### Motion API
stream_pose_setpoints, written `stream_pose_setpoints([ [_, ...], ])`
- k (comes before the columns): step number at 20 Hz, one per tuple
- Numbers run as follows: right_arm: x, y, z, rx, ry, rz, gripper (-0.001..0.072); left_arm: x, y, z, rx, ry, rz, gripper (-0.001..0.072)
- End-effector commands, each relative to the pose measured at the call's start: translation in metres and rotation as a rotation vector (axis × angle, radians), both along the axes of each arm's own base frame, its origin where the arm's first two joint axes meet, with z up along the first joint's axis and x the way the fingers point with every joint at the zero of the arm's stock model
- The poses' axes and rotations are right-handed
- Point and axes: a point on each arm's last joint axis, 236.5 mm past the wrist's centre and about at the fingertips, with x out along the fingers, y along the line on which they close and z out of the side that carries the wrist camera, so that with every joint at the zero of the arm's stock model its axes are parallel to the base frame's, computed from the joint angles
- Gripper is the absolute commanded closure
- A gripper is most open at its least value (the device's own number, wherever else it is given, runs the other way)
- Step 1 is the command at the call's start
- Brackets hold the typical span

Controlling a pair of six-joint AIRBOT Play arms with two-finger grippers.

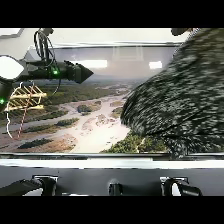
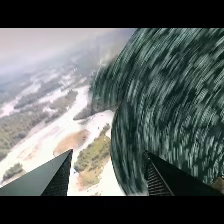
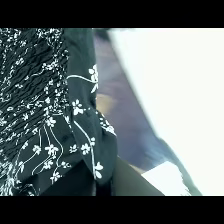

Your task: Fold the clothes and pants, and hang the long-sleeved shirts on hangers.

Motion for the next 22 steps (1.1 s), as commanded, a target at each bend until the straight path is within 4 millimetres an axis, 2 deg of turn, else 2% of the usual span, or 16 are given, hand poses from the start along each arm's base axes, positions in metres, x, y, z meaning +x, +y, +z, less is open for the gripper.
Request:
stream_pose_setpoints([
  [1, -0.062, -0.059, 0.04, -0.079, -0.094, -0.404, 0.0683, -0.006, -0.002, -0.003, 0.001, 0.028, -0.009, 0.0189],
  [3, -0.063, -0.074, 0.048, -0.13, -0.068, -0.488, 0.0684, -0.006, -0.002, -0.003, 0.001, 0.028, -0.009, 0.0189],
  [7, -0.033, -0.107, 0.032, -0.156, -0.022, -0.614, 0.0683, -0.006, -0.001, -0.003, 0.002, 0.028, -0.009, 0.0189],
  [8, -0.03, -0.122, 0.035, -0.146, -0.08, -0.662, 0.0683, -0.006, -0.001, -0.003, 0.002, 0.027, -0.009, 0.0189],
  [10, -0.024, -0.144, 0.055, -0.14, -0.19, -0.688, 0.0683, -0.006, -0.001, -0.003, 0.002, 0.027, -0.008, 0.0189],
  [12, -0.026, -0.161, 0.08, -0.173, -0.251, -0.718, 0.0683, -0.005, -0.001, -0.004, 0.003, 0.03, -0.008, 0.0189],
  [14, -0.03, -0.175, 0.094, -0.191, -0.289, -0.749, 0.0683, -0.004, -0.002, -0.006, 0.004, 0.033, -0.008, 0.0189],
  [19, -0.041, -0.204, 0.117, -0.238, -0.388, -0.807, 0.0683, -0.004, -0.002, -0.007, 0.005, 0.035, -0.008, 0.0188],
  [22, -0.054, -0.221, 0.12, -0.254, -0.437, -0.853, 0.0683, -0.004, -0.002, -0.007, 0.004, 0.035, -0.008, 0.0188],
])
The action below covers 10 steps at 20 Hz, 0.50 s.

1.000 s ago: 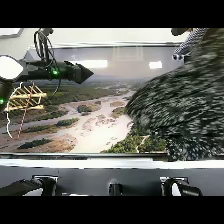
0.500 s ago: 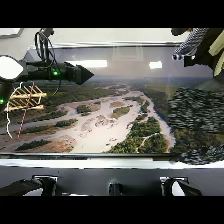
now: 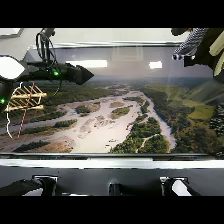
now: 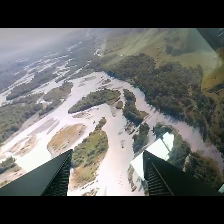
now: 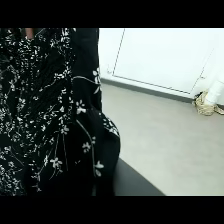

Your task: Fold the clothes and pants, and hang the long-sleeved shirts on hangers.

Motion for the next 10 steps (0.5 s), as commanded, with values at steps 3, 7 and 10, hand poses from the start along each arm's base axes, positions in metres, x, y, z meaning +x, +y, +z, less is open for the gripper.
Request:
stream_pose_setpoints([
  [3, -0.016, -0.026, 0.023, -0.101, -0.135, -0.036, 0.0683, 0.0, 0.0, -0.001, 0.0, 0.001, 0.0, 0.0189],
  [7, -0.039, -0.043, 0.026, -0.127, -0.196, -0.093, 0.0683, 0.0, 0.0, -0.001, 0.0, 0.002, 0.0, 0.0188],
  [10, -0.049, -0.055, 0.017, -0.104, -0.212, -0.119, 0.0682, 0.0, 0.0, -0.001, 0.0, 0.001, 0.0, 0.0189],
])
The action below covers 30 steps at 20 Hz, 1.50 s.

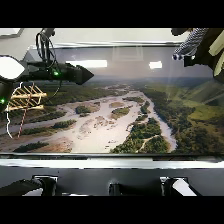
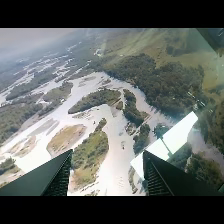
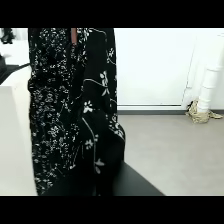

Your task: Fold the clothes and pants, and hang the long-sleeved shirts on hangers.

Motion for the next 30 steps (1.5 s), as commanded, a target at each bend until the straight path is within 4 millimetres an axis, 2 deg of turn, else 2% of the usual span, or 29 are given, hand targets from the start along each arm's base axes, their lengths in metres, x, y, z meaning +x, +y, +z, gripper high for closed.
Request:
stream_pose_setpoints([
  [1, -0.011, -0.014, -0.007, 0.014, -0.053, -0.014, 0.0682, 0.0, 0.0, 0.0, 0.0, 0.0, 0.0, 0.0189],
  [4, -0.012, -0.02, -0.015, 0.034, -0.054, -0.022, 0.0681, 0.0, 0.0, 0.0, 0.0, 0.0, 0.0, 0.0188],
  [7, -0.006, -0.02, -0.023, 0.068, -0.068, 0.001, 0.0679, 0.0, 0.0, 0.0, 0.0, 0.0, 0.0, 0.0189],
  [10, -0.01, -0.018, -0.037, 0.128, -0.084, -0.018, 0.0677, 0.0, 0.0, 0.0, 0.0, 0.0, 0.0, 0.0188],
  [11, -0.013, -0.017, -0.04, 0.144, -0.085, -0.03, 0.0629, 0.0, 0.0, 0.0, 0.0, 0.0, 0.0, 0.0188],
  [13, -0.016, -0.011, -0.04, 0.157, -0.102, -0.031, 0.0356, 0.0, 0.0, 0.0, 0.001, 0.0, 0.0, 0.0187],
  [15, -0.018, 0.0, -0.032, 0.146, -0.135, -0.008, 0.0243, 0.0, 0.0, 0.0, 0.001, 0.0, 0.0, 0.0187],
  [16, -0.019, 0.006, -0.026, 0.138, -0.154, 0.004, 0.0175, 0.0, 0.0, 0.0, 0.001, 0.0, 0.0, 0.0187],
  [18, -0.027, 0.025, -0.012, 0.119, -0.196, 0.024, 0.0128, 0.0, 0.0, 0.0, 0.001, 0.0, 0.0, 0.0161],
  [19, -0.032, 0.034, -0.003, 0.098, -0.209, 0.029, 0.0069, 0.0, 0.0, 0.0, 0.0, 0.0, 0.0, 0.015],
  [20, -0.038, 0.044, 0.006, 0.074, -0.221, 0.031, 0.0044, 0.0, 0.0, 0.0, 0.001, -0.001, 0.0, 0.0149],
  [25, -0.07, 0.1, 0.066, -0.11, -0.284, 0.074, 0.0028, -0.001, 0.0, 0.001, -0.007, 0.006, 0.008, 0.0146],
  [26, -0.074, 0.111, 0.08, -0.16, -0.295, 0.094, 0.0028, 0.0, 0.001, 0.002, -0.021, 0.024, 0.024, 0.009],
  [28, -0.077, 0.135, 0.112, -0.284, -0.313, 0.15, 0.0028, 0.0, 0.003, 0.004, -0.042, 0.048, 0.049, 0.0067],
  [30, -0.068, 0.157, 0.145, -0.412, -0.34, 0.243, 0.0029, 0.001, 0.007, 0.007, -0.045, 0.044, 0.058, 0.0067],
])
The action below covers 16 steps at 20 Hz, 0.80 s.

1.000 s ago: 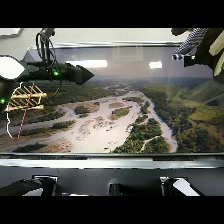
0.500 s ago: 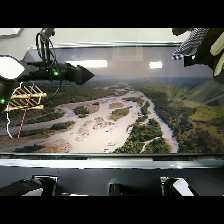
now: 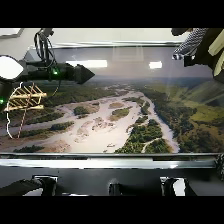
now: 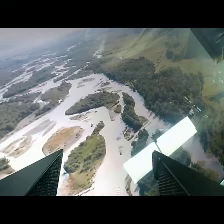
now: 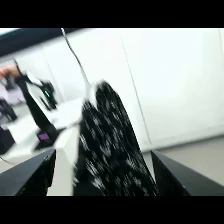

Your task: Fold the clothes and pants, and hang the long-sleeved shirts on hangers.

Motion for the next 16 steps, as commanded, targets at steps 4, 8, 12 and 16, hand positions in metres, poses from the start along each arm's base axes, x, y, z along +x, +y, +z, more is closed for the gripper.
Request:
stream_pose_setpoints([
  [4, 0.067, 0.063, 0.075, -0.309, -0.166, 0.43, 0.0034, 0.005, 0.019, 0.009, -0.029, 0.019, 0.074, 0.0067],
  [8, 0.211, 0.075, -0.016, -0.011, 0.093, 0.937, 0.0043, 0.02, 0.055, 0.006, -0.022, 0.063, 0.219, 0.0067],
  [12, 0.336, 0.157, -0.157, 0.328, 0.476, 1.4, 0.0053, 0.029, 0.082, 0.002, 0.05, 0.03, 0.277, 0.0069],
  [16, 0.408, 0.263, -0.246, 0.338, 0.845, 1.569, 0.0054, 0.03, 0.094, -0.004, 0.109, 0.026, 0.294, 0.0235],
])
